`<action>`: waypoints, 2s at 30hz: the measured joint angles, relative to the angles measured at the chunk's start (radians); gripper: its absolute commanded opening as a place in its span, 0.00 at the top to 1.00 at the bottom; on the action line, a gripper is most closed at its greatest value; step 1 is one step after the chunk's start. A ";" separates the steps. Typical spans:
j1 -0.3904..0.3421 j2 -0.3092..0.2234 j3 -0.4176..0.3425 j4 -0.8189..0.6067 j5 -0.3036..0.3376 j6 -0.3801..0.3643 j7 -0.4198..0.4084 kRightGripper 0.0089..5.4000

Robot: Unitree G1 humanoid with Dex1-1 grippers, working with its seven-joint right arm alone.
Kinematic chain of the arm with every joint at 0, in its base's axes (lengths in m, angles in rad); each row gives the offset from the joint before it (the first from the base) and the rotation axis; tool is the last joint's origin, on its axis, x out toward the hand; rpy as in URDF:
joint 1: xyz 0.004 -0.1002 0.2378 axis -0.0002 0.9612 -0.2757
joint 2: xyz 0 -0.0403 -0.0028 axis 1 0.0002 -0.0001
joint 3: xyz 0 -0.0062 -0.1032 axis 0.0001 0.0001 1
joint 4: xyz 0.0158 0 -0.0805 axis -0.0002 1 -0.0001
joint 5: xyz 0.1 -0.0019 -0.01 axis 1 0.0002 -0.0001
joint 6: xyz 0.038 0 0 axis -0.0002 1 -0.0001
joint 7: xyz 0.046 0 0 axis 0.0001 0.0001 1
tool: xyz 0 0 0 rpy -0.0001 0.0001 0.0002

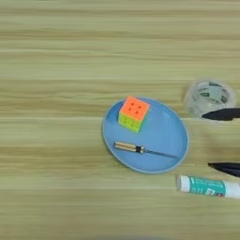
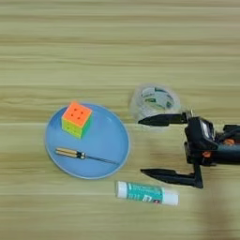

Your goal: Move the objects on the table

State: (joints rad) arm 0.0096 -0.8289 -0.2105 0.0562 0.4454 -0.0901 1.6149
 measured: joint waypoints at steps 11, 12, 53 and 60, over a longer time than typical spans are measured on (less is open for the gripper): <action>0.038 -0.011 0.118 0.086 -0.149 -0.213 0.000 0.01; 0.039 -0.011 0.123 0.092 -0.152 -0.223 0.000 0.01; 0.006 -0.016 0.231 0.353 -0.291 -0.405 -0.051 0.53; -0.002 -0.015 0.239 0.353 -0.291 -0.405 -0.057 0.65</action>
State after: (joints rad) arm 0.0079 -0.8440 0.0282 0.4088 0.1549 -0.4952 1.5577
